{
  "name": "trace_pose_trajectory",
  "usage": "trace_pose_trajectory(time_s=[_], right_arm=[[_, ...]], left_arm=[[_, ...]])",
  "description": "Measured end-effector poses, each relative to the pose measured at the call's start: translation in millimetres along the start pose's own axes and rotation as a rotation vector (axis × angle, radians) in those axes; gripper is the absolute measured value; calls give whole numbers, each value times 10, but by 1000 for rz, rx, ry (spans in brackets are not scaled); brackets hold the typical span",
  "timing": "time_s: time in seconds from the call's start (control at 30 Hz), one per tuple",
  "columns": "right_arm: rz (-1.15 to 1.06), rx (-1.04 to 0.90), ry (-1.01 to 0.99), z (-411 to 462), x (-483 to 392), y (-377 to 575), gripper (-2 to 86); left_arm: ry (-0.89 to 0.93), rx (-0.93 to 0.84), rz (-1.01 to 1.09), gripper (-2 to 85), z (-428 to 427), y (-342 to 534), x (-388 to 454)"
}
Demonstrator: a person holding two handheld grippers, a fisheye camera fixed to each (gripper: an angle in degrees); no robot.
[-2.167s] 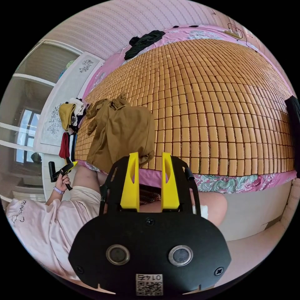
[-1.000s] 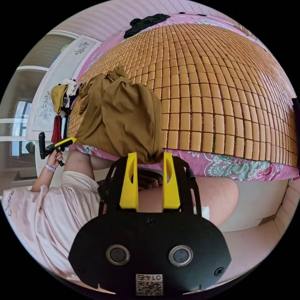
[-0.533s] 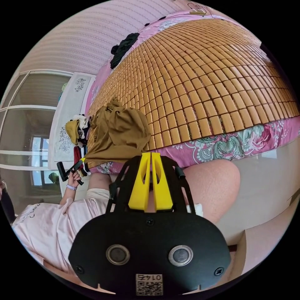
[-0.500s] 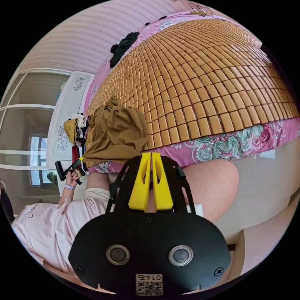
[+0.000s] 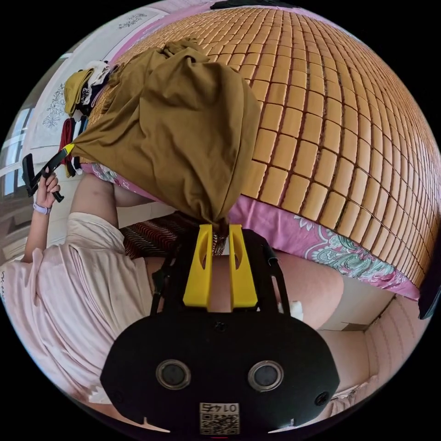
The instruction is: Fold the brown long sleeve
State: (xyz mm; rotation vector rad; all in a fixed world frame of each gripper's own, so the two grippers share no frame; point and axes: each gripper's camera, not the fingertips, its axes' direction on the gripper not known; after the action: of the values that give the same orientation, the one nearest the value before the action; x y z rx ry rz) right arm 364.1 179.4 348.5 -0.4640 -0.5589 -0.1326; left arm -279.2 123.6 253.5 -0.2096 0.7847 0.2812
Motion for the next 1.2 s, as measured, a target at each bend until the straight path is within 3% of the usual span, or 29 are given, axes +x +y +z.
trace_pose_trajectory(time_s=[0.17,0.3,0.37,0.5,0.67,0.87,1.03,1.2], right_arm=[[40,128,-276,-265,272,524,8],[88,430,-732,-477,645,1234,6],[103,589,-849,-567,728,1557,6],[9,774,-890,-847,560,2034,5],[-210,1012,-866,-1613,145,2330,5],[-577,1261,-702,-3118,-739,2684,4],[-873,1539,-590,-4368,-1708,3487,4],[-974,1675,-464,-4962,-2456,4233,2]], left_arm=[[13,31,-1,-10,-262,159,31],[67,63,-29,-10,-445,291,9],[103,90,-33,-10,-606,393,12],[176,187,-34,-10,-991,546,68],[378,528,41,-10,-2171,628,342],[242,877,356,-10,-4047,634,1186],[231,1133,508,-10,-5404,870,1757],[217,1339,610,-10,-6342,1314,2187]])
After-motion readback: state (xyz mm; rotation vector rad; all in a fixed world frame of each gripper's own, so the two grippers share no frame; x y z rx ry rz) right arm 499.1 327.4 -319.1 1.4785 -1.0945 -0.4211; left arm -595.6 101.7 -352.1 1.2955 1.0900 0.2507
